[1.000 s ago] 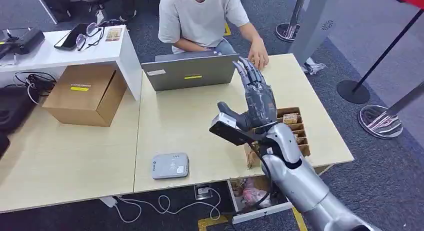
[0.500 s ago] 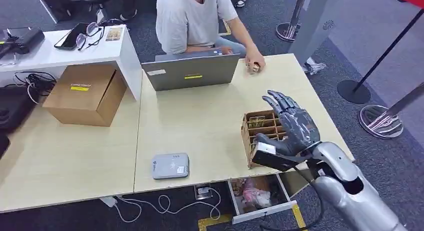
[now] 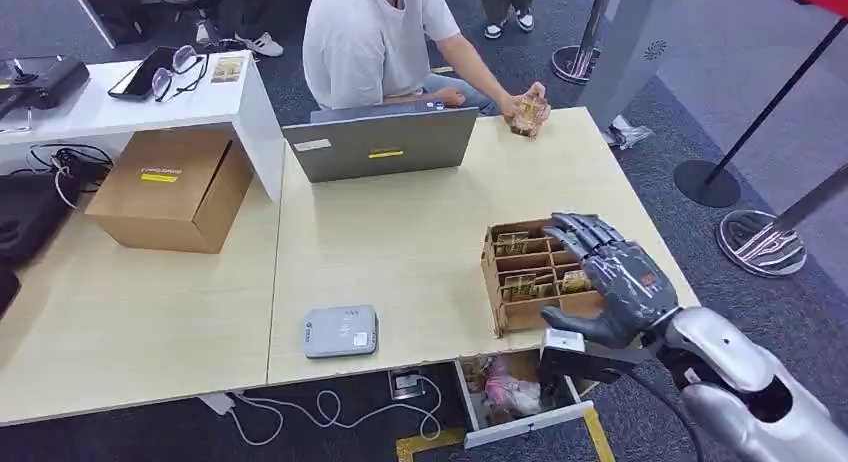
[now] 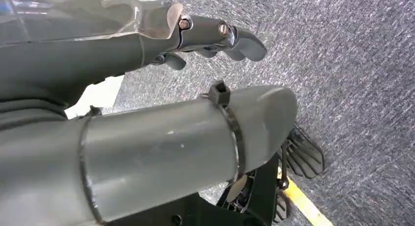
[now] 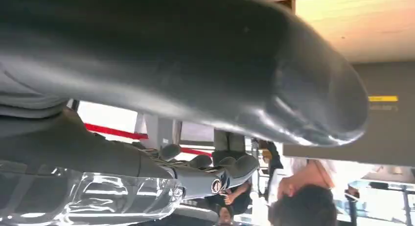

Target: Pass the card to the sensor for recognition and then transmit it.

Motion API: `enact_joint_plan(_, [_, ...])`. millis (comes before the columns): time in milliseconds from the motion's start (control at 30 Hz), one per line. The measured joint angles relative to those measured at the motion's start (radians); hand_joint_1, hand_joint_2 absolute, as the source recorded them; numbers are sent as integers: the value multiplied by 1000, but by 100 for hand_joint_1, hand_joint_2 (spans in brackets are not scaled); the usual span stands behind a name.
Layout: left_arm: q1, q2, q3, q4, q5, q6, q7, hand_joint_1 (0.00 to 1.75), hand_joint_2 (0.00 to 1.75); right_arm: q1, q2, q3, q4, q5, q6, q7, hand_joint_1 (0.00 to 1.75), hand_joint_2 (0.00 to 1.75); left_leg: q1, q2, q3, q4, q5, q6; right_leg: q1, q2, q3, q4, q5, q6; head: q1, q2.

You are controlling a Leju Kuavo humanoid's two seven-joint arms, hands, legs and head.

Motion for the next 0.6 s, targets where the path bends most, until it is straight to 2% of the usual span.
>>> enact_joint_plan(200, [1, -5, 0, 0, -2, -4, 0, 0, 0, -62, 31, 90, 67, 35, -16, 19, 0, 0, 0, 0, 0, 0, 0, 0, 0, 0, 0, 0, 0, 0, 0, 0])
enact_joint_plan(233, [1, -5, 0, 0, -4, -6, 0, 0, 0, -67, 37, 103, 78, 46, -30, 28, 0, 175, 0, 0, 0, 0, 0, 0, 0, 0, 0, 0, 0, 0, 0, 0])
enact_joint_plan(433, [2, -5, 0, 0, -13, -6, 0, 0, 0, -79, 65, 145, 128, 102, -102, 58, 0, 175, 0, 0, 0, 0, 0, 0, 0, -1, 0, 0, 0, 0, 0, 0])
enact_joint_plan(600, [2, -4, 0, 0, -14, 0, 12, 0, 0, -87, 88, 169, 169, 141, -113, 63, 0, 175, 0, 0, 0, 0, 0, 0, 0, -1, 0, 0, 0, 0, 0, 0])
